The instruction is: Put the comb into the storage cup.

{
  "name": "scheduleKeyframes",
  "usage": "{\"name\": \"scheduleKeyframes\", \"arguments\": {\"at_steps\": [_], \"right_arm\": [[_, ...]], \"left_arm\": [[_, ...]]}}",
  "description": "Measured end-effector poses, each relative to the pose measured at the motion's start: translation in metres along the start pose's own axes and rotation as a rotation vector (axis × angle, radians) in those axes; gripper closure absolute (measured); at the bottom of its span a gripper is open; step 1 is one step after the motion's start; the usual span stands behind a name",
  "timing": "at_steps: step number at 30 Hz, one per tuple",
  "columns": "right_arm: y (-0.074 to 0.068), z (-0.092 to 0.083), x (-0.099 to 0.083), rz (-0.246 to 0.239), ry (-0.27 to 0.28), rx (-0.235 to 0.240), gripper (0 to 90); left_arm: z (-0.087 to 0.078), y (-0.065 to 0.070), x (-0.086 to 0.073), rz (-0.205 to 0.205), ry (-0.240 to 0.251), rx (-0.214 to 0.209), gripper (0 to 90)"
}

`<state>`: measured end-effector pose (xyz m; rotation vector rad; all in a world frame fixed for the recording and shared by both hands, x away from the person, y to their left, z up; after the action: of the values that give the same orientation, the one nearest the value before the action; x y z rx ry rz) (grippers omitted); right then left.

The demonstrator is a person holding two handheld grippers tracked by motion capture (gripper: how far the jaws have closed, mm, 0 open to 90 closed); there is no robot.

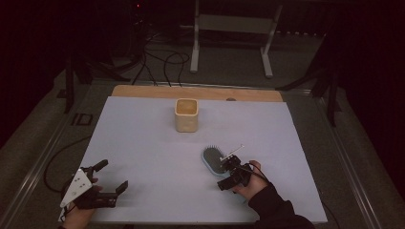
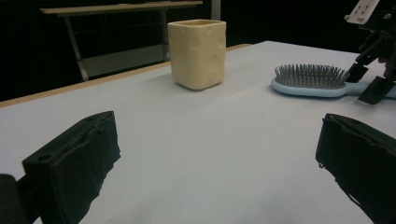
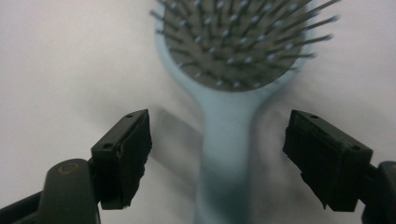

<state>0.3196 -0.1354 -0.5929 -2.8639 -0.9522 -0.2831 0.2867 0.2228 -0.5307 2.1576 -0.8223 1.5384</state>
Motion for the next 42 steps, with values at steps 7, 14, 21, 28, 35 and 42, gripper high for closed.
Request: {"name": "scheduleKeyframes", "arguments": {"at_steps": [7,14,21,28,35,42], "right_arm": [[0.0005,-0.0027,0.0041,0.004,0.012,-0.019,37.4],[0.0025,-0.0033,0.0049,0.017,-0.015,-0.051,54.8],[0.001,-0.0037,0.0045,0.006,-0.045,-0.061,61.9],[0.0006,-0.0041,0.0022,0.0,-0.061,-0.054,67.1],[0.0009,-0.004,0.0019,0.013,-0.058,-0.05,68.8],[-0.0008,-0.0041,0.0018,0.003,-0.049,-0.083,70.1]], "left_arm": [[0.0,0.0,-0.0001,0.001,-0.001,0.001,0.0],[-0.0003,-0.0002,0.0,0.0,0.0,0.001,0.0],[-0.0004,-0.0003,0.0001,-0.003,0.002,0.001,0.0],[-0.0001,-0.0001,-0.0006,-0.002,-0.003,0.0,0.0],[0.0003,0.0,-0.0009,-0.002,-0.005,0.0,0.0],[0.0003,-0.0003,-0.0011,-0.002,-0.005,0.002,0.0]]}}
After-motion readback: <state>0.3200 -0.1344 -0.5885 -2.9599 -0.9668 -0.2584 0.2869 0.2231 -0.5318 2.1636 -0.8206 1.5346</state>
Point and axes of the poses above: each handheld gripper's, and its own axes: z roughly forward along the jaws, x roughly out of its top, y roughly to its right, the point moved 10 cm from there along z, roughly forward along the jaws, and after that the axes turned 7 degrees about -y, right-handed, at the moved point
